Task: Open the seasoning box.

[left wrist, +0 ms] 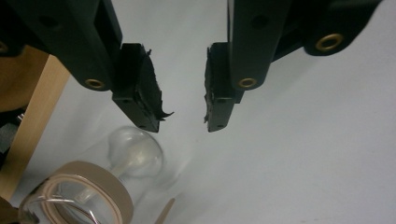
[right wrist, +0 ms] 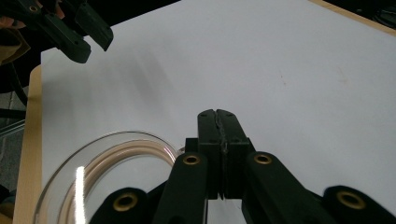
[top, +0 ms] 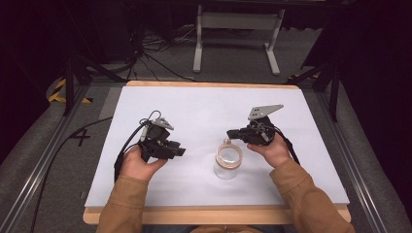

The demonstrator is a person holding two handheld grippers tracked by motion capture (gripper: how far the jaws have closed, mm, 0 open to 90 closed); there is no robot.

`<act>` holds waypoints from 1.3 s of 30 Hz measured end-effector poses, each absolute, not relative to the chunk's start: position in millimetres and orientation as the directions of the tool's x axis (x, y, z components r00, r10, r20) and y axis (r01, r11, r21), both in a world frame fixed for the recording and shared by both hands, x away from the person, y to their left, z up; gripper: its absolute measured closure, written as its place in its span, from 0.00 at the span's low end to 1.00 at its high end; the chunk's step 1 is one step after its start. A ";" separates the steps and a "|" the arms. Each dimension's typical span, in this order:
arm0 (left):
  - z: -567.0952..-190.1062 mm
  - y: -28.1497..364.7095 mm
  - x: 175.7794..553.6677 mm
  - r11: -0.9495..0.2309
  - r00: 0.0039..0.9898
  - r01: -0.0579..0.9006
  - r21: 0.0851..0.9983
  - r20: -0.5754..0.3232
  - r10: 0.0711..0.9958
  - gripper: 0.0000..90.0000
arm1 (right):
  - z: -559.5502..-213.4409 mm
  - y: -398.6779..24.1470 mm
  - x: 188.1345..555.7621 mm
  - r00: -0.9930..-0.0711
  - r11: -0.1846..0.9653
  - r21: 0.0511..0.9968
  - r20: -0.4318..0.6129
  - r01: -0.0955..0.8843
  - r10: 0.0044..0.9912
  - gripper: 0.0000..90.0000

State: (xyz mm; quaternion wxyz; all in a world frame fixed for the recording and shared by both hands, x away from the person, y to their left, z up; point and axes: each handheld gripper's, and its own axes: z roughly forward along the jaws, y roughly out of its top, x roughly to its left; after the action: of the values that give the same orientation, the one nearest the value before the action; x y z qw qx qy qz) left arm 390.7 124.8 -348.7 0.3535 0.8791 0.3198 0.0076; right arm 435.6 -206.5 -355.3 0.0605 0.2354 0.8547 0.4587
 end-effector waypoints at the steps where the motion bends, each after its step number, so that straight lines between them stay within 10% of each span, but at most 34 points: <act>1: -349.0 122.2 389.9 -0.558 0.804 0.548 0.624 -0.208 0.557 0.77 | -355.3 -206.6 435.6 -0.882 0.469 0.813 0.112 0.347 0.458 0.99; 15: -350.1 86.7 379.6 -0.609 0.862 0.479 0.632 -0.208 0.462 0.97 | -355.9 -208.7 436.8 -0.883 0.467 0.814 0.114 0.346 0.455 1.00; 39: -350.8 28.5 364.7 -0.641 0.915 0.383 0.665 -0.179 0.361 0.99 | -357.8 -209.6 437.5 -0.880 0.464 0.813 0.117 0.352 0.461 0.99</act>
State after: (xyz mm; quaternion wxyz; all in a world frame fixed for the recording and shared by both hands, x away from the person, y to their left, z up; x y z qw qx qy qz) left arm 364.7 28.5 -350.8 0.3703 0.9058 0.2055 -0.0147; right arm 437.5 -209.6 -357.8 0.0597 0.2381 0.8535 0.4596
